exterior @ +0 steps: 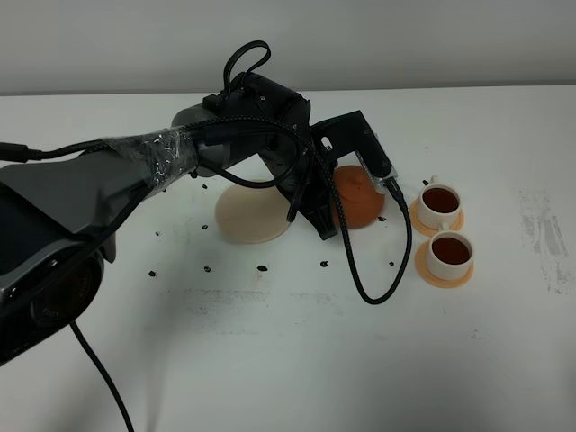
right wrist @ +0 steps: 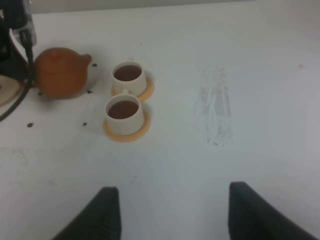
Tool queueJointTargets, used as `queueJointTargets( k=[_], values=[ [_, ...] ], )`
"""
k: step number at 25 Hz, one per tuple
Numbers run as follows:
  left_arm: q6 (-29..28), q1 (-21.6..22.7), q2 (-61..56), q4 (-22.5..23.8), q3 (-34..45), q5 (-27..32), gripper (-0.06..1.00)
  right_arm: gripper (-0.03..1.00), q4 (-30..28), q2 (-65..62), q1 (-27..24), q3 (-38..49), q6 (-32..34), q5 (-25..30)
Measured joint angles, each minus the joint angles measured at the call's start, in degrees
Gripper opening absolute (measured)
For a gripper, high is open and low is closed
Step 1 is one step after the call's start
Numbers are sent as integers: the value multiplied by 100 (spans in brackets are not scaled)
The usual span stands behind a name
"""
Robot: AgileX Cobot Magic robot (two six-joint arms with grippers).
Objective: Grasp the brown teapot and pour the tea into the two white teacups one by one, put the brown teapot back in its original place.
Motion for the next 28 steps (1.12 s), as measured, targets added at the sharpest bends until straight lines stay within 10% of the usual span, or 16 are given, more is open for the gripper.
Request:
queueJointTargets(
  k=[28],
  values=[
    [-902,995,-1928,-120,2492,-299,9,46,0,0,0,0,0,0]
  ],
)
